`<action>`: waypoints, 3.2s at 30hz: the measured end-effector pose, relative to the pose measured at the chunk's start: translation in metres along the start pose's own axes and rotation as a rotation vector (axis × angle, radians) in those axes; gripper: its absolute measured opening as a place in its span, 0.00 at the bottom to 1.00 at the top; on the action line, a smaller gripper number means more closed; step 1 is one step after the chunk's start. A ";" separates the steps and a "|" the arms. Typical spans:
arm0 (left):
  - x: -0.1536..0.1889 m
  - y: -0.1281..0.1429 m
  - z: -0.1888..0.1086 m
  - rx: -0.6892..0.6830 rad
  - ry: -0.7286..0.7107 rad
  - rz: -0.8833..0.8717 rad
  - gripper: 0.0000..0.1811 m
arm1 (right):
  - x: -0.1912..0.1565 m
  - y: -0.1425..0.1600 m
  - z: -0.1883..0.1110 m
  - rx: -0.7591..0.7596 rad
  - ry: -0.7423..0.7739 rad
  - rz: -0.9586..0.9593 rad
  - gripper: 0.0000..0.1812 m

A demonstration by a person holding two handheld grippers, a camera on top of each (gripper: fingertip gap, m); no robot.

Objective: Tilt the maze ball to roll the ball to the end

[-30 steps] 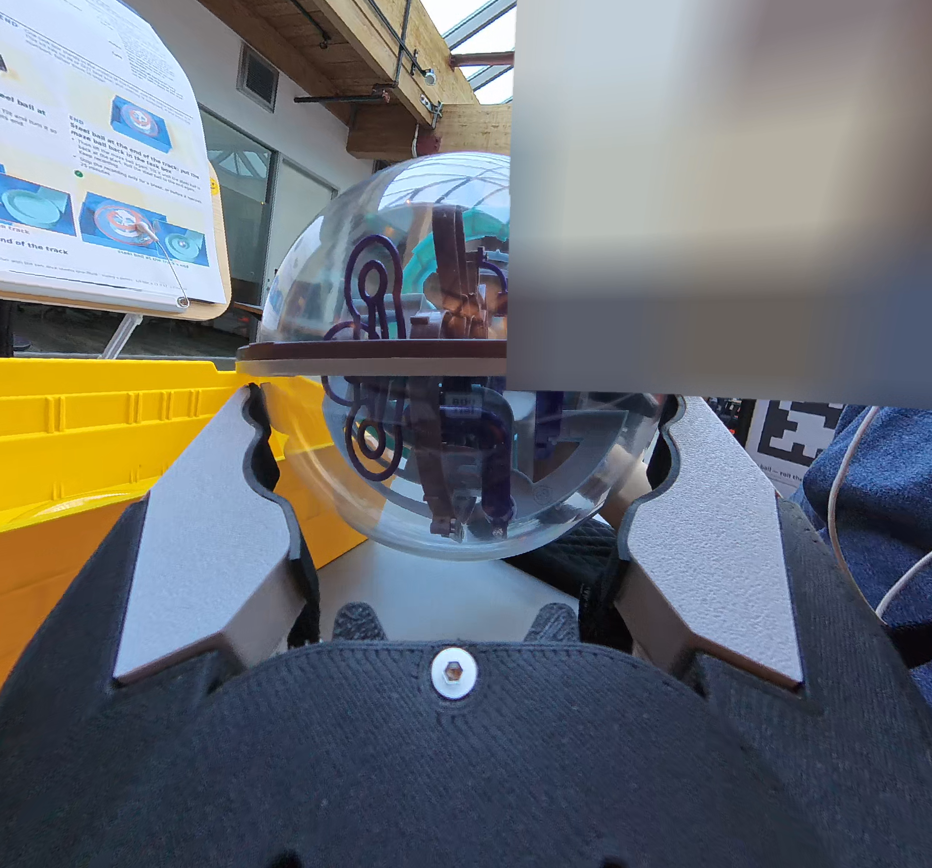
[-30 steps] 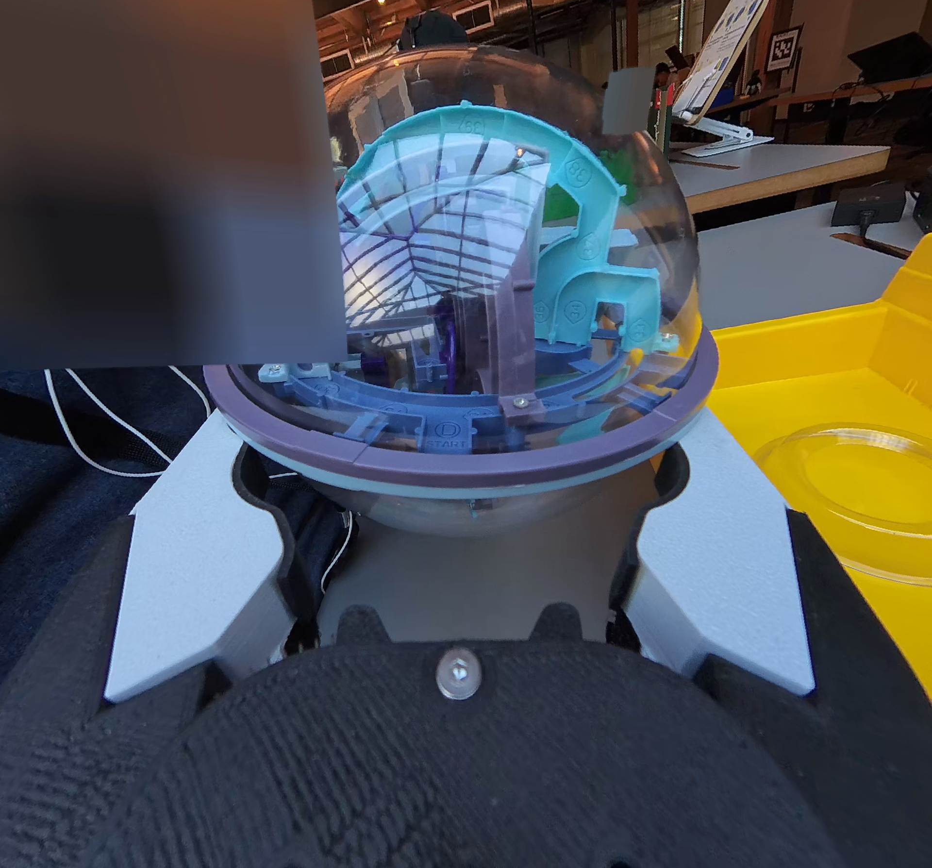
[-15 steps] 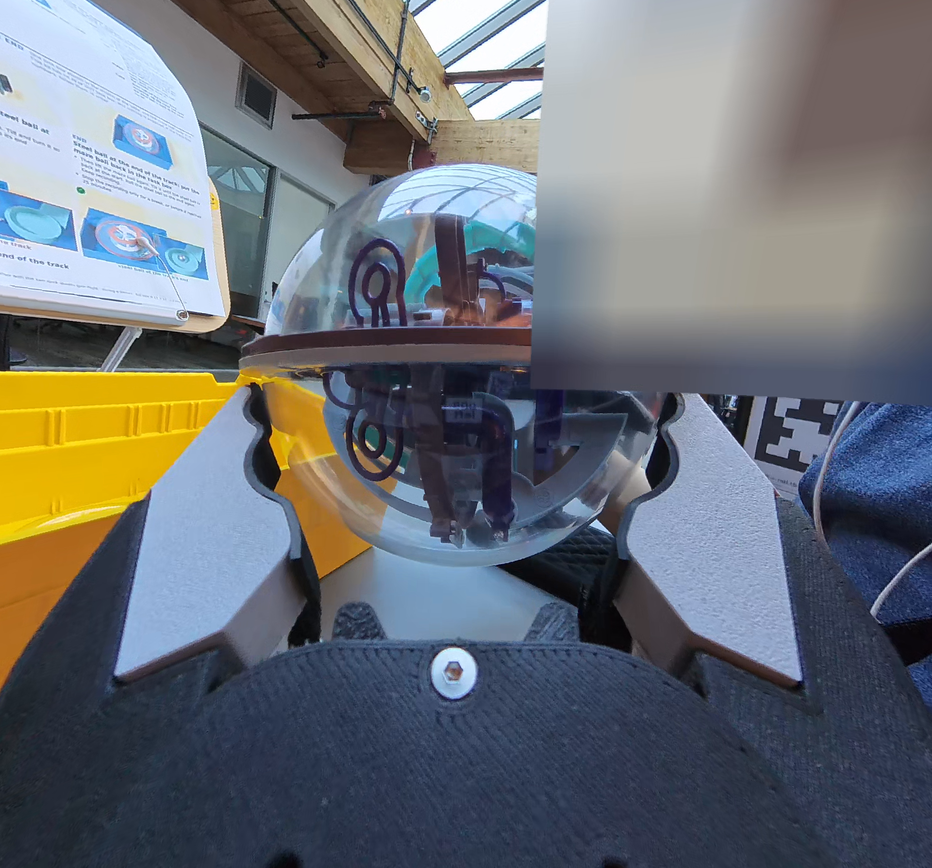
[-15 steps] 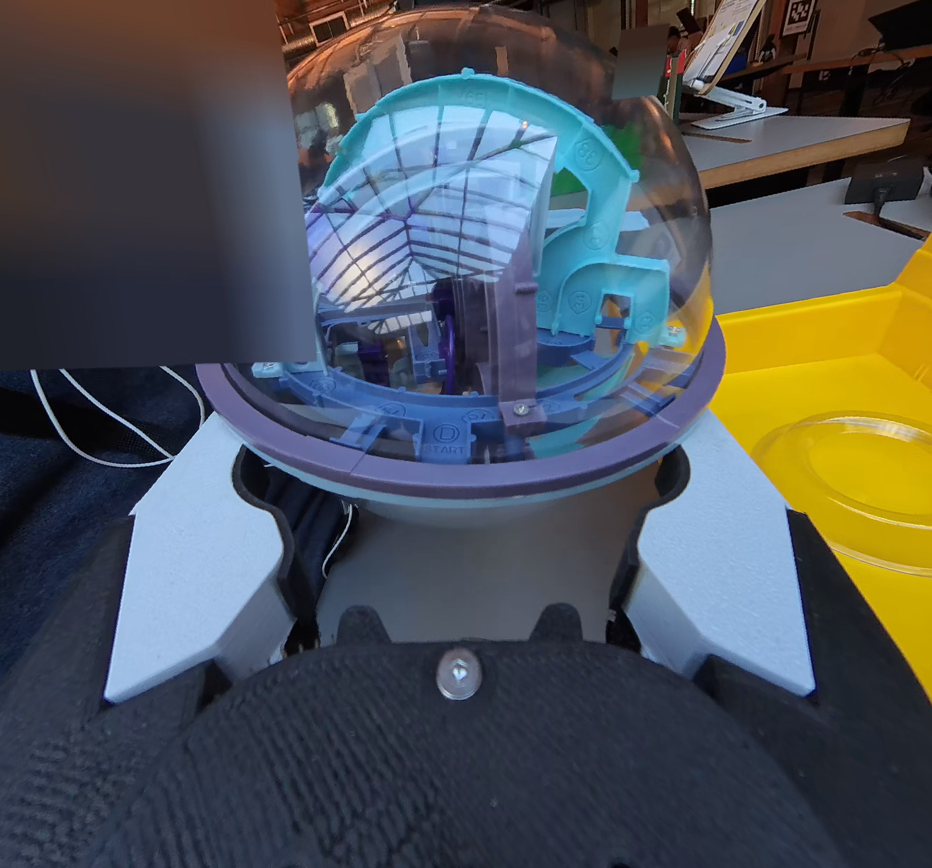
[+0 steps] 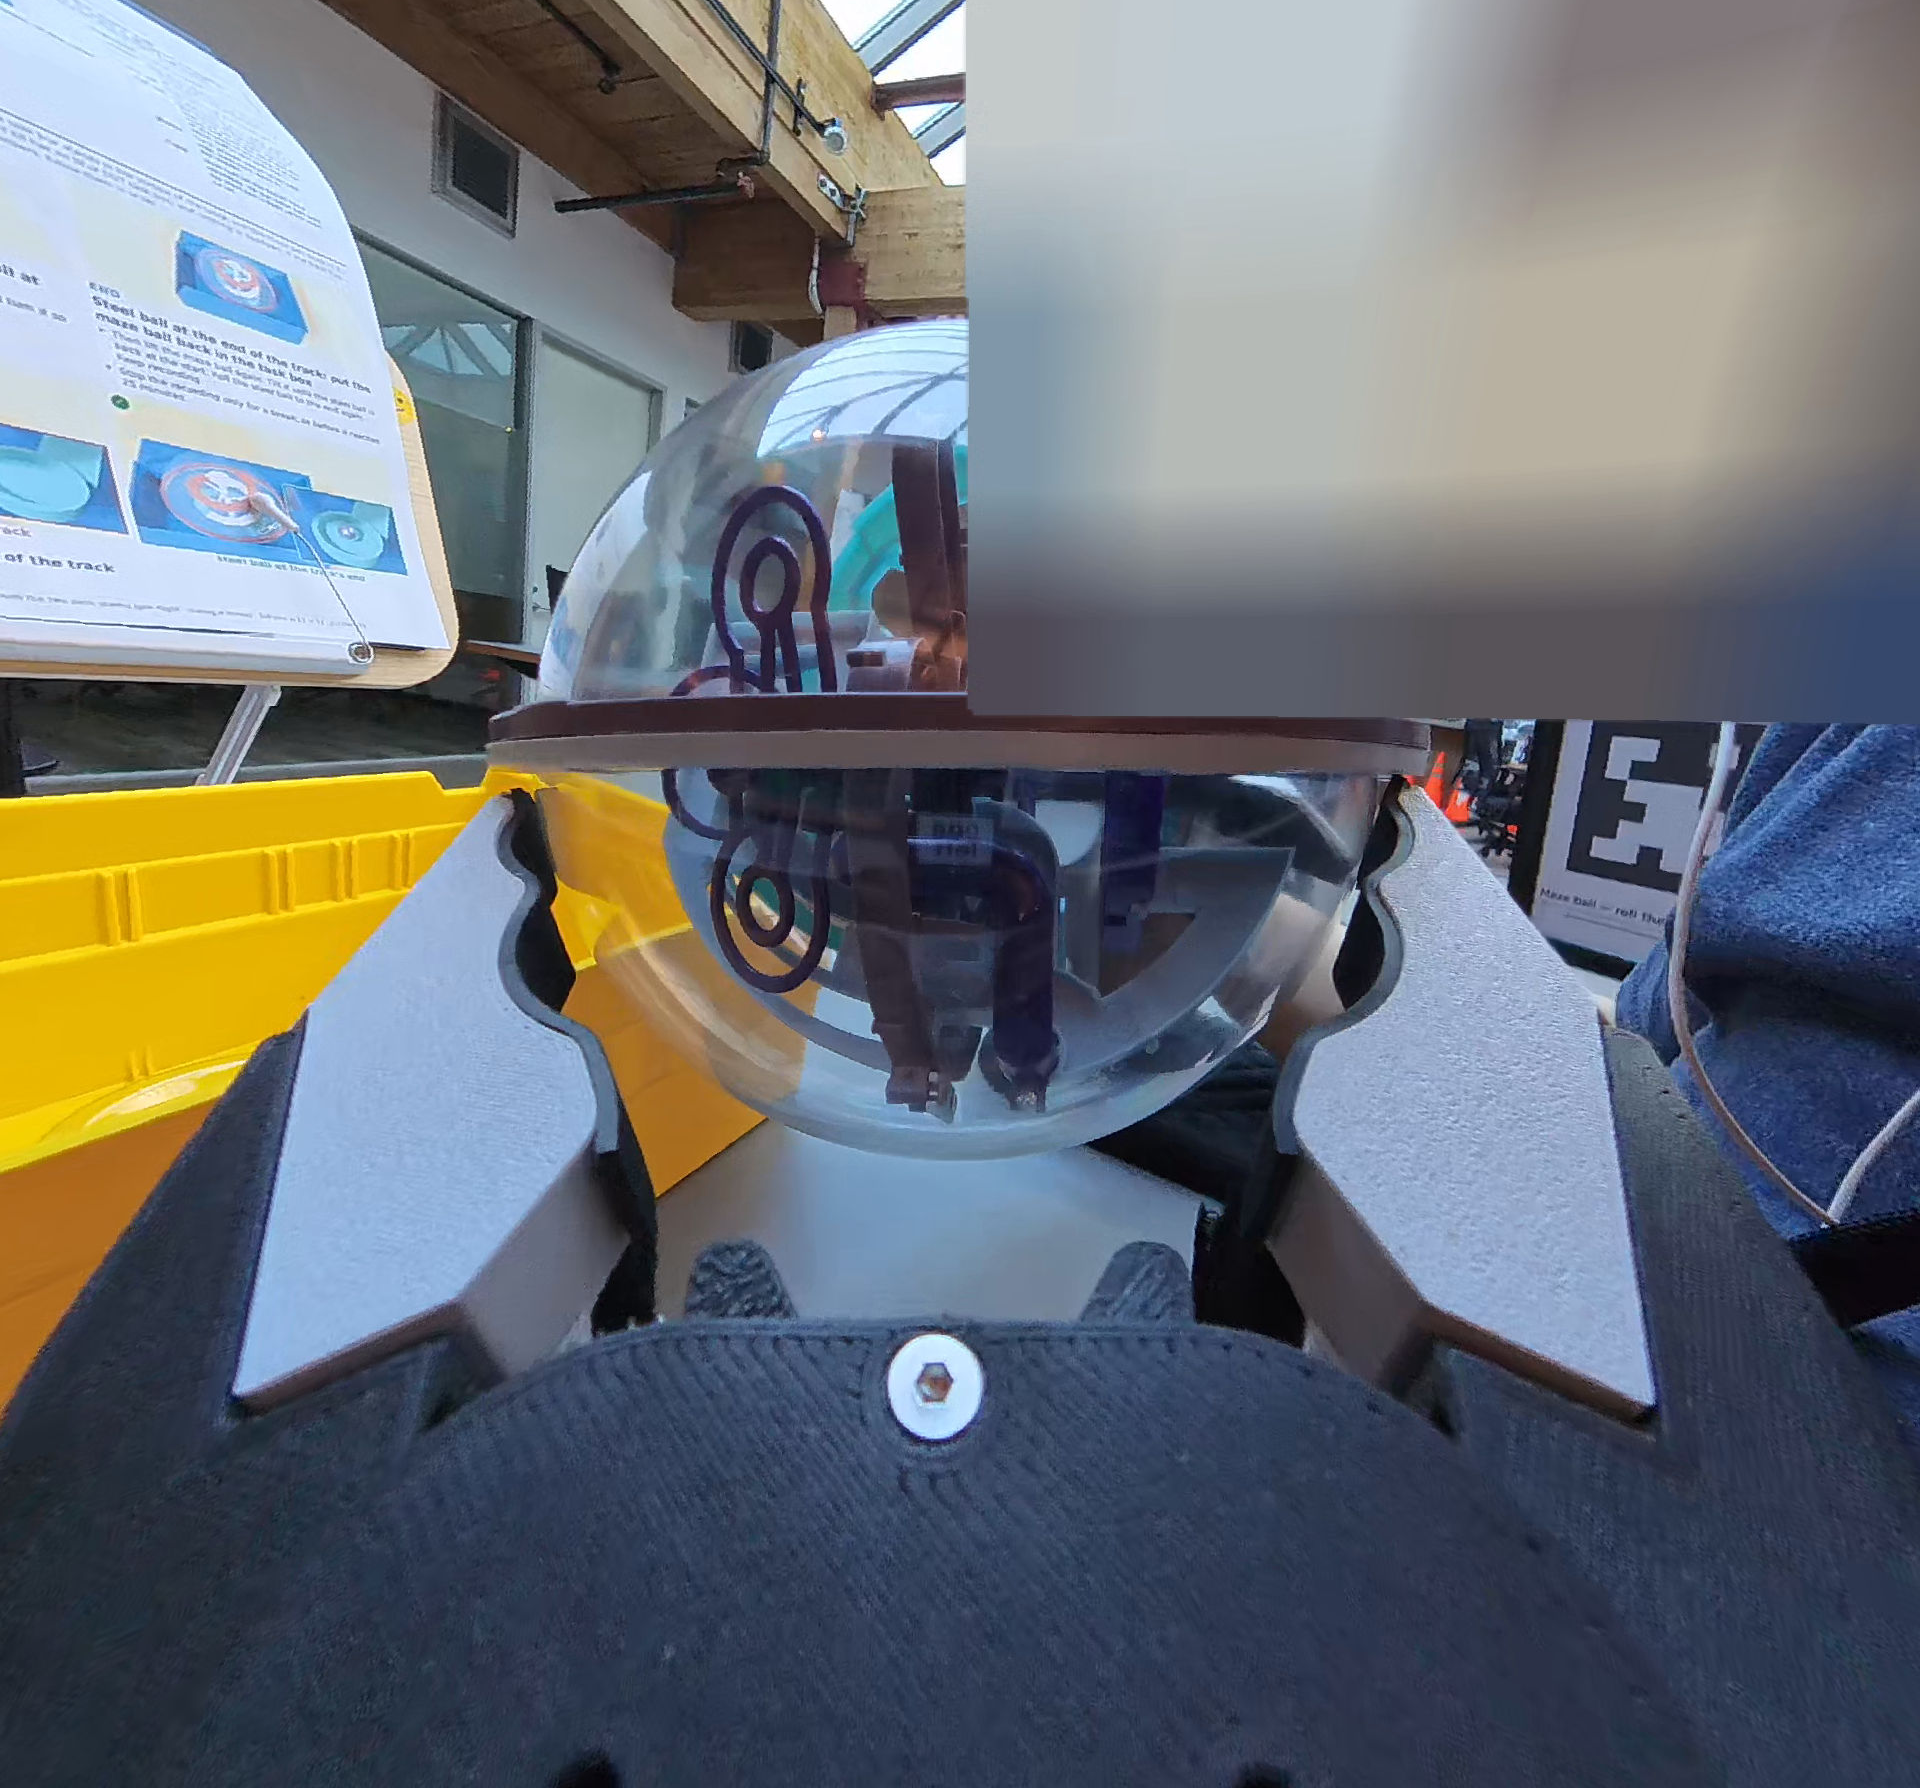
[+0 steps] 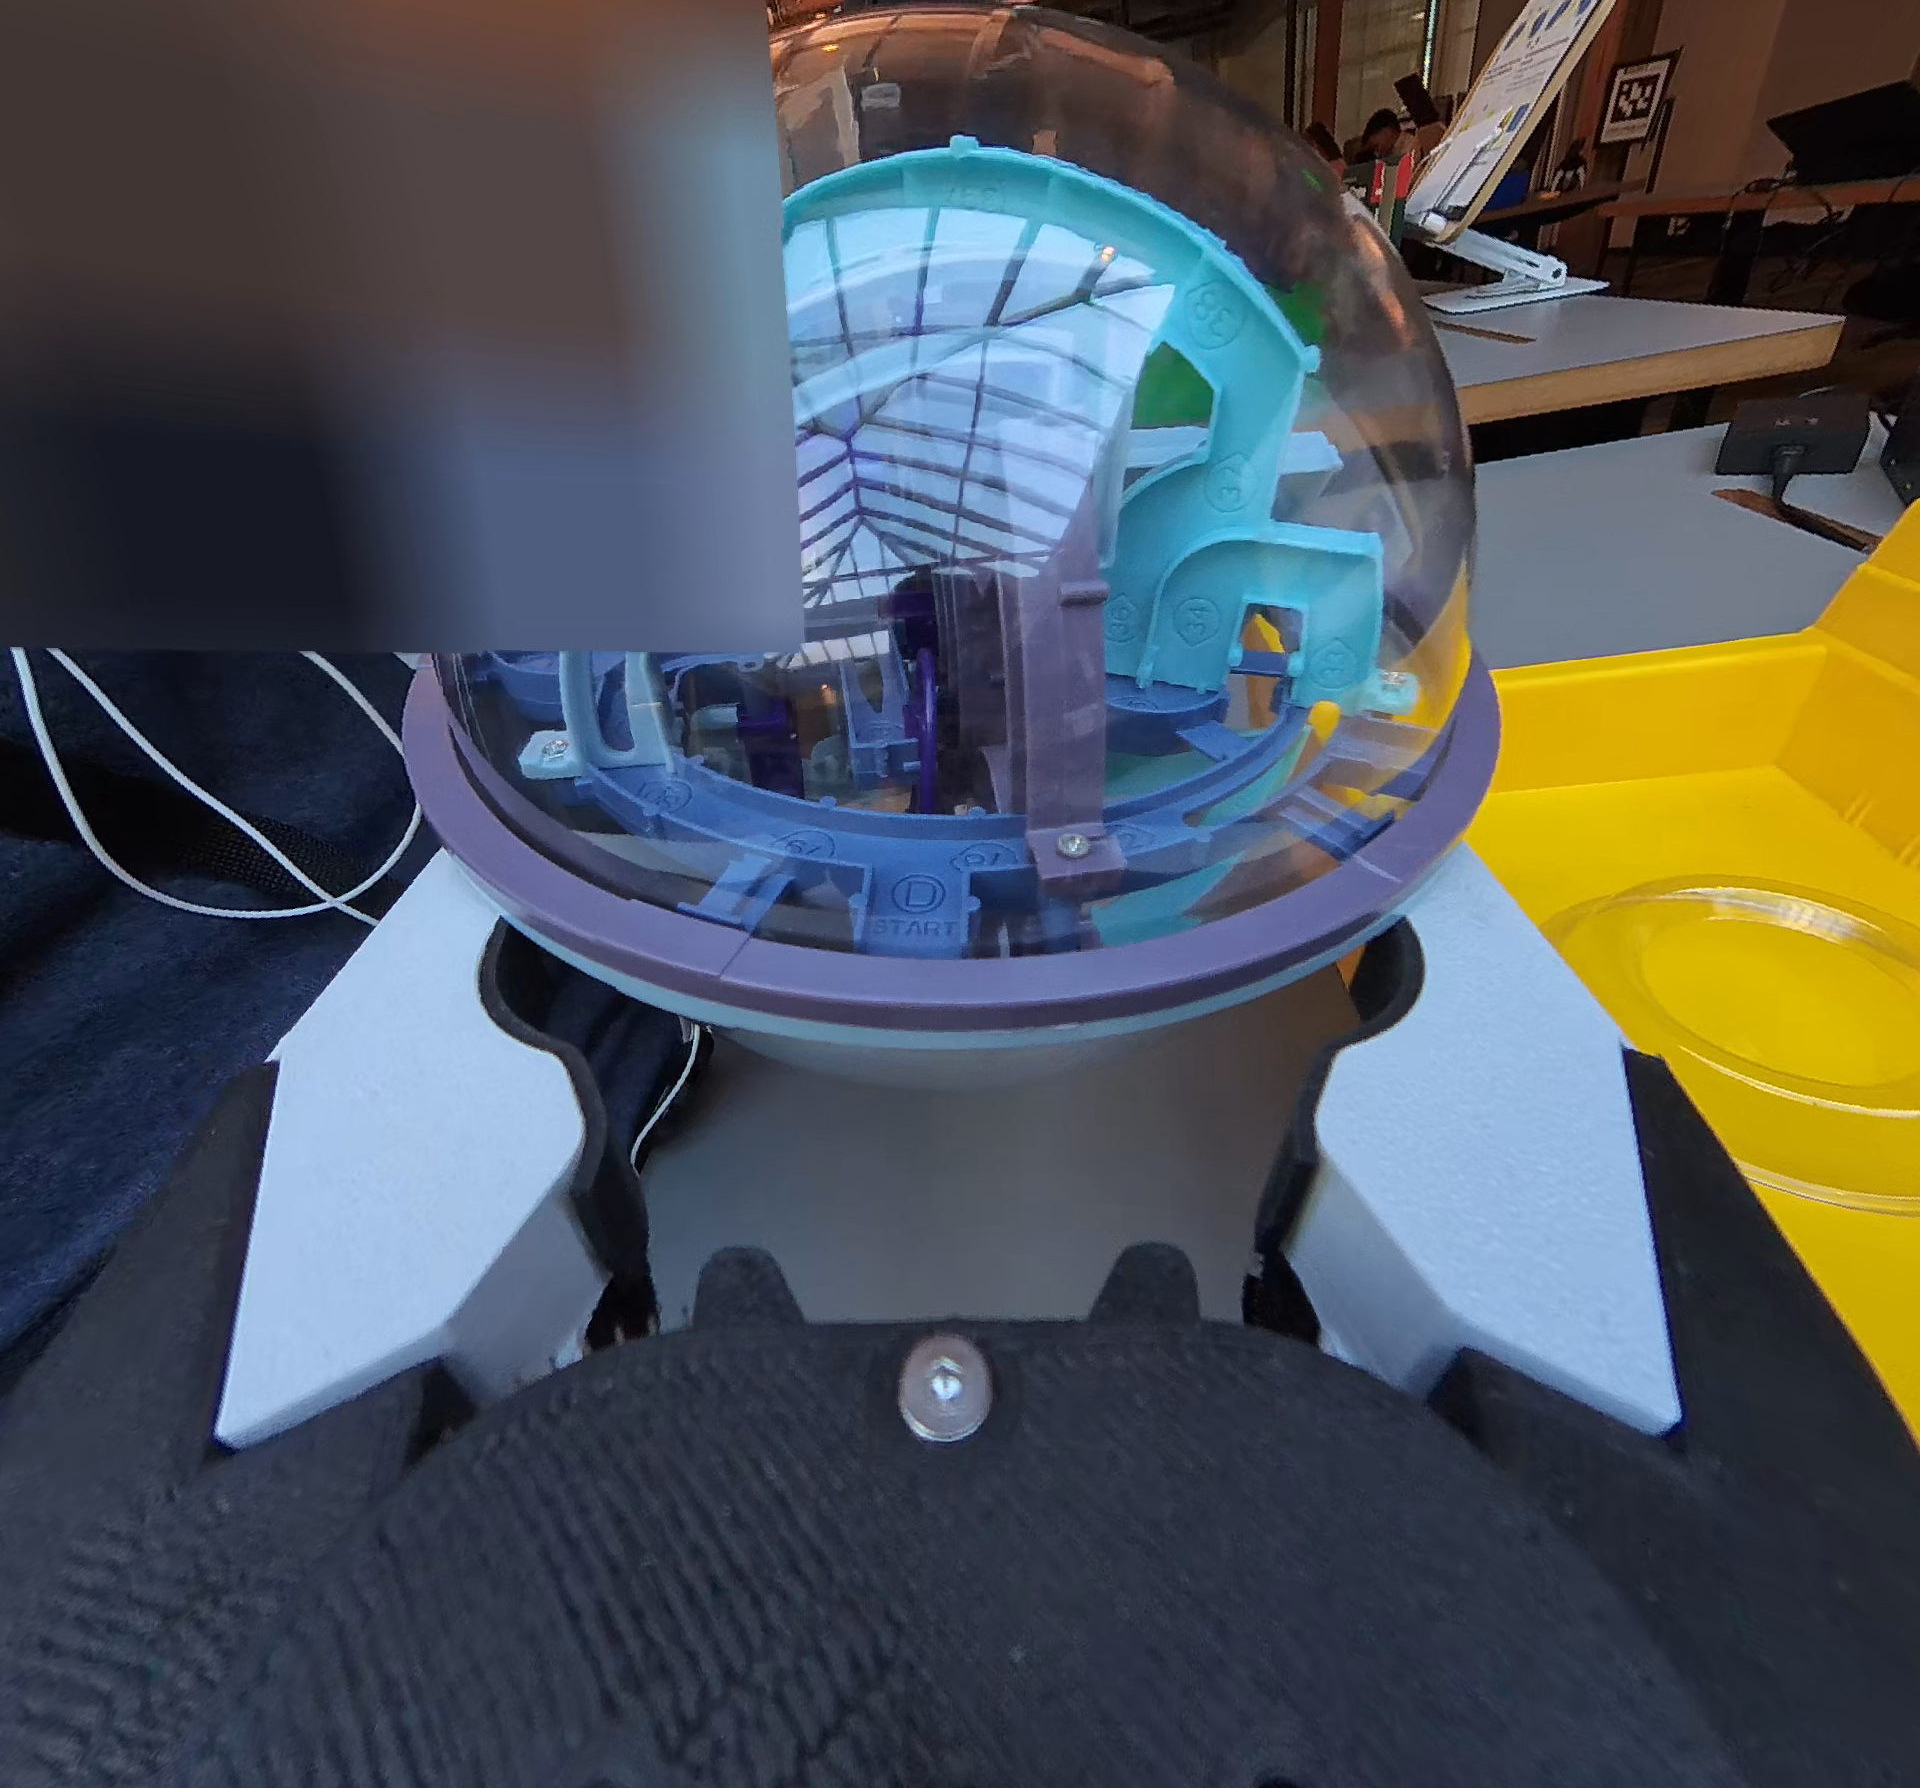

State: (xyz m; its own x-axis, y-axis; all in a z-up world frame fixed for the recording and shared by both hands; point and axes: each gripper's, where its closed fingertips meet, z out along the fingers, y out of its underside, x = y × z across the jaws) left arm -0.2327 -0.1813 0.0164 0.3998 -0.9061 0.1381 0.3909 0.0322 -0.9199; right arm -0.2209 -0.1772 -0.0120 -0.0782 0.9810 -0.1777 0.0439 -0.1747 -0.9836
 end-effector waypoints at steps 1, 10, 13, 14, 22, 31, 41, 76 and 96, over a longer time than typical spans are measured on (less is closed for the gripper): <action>0.001 0.001 0.000 -0.004 0.001 0.006 0.83 | 0.000 0.000 0.000 0.001 -0.002 -0.005 0.87; 0.007 0.009 0.005 -0.050 0.022 0.032 0.88 | -0.005 -0.001 -0.001 0.020 -0.019 -0.050 0.87; 0.006 0.012 0.006 -0.061 0.023 0.028 0.88 | -0.005 0.000 -0.002 0.018 -0.017 -0.049 0.87; 0.006 0.012 0.006 -0.060 0.023 0.027 0.88 | -0.004 0.000 -0.002 0.016 -0.017 -0.047 0.87; 0.008 0.019 0.006 -0.090 0.023 0.041 0.88 | -0.006 -0.002 -0.004 0.016 -0.021 -0.086 0.87; 0.011 0.013 0.004 -0.062 0.026 0.095 0.87 | -0.008 0.006 -0.002 -0.059 -0.029 -0.112 0.87; 0.012 0.010 0.003 -0.036 0.023 0.114 0.87 | -0.009 0.003 -0.002 -0.105 -0.035 -0.135 0.87; 0.007 -0.017 -0.013 0.119 0.004 0.066 0.87 | -0.013 -0.026 0.019 -0.074 -0.008 -0.177 0.87; 0.004 -0.025 -0.019 0.159 0.002 0.051 0.87 | -0.011 -0.036 0.025 -0.055 0.014 -0.195 0.87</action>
State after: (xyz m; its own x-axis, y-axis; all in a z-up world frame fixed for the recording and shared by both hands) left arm -0.2565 -0.1934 0.0329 0.4207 -0.9026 0.0916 0.4965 0.1446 -0.8559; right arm -0.2468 -0.1842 0.0252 -0.0770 0.9969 0.0163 0.0839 0.0228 -0.9962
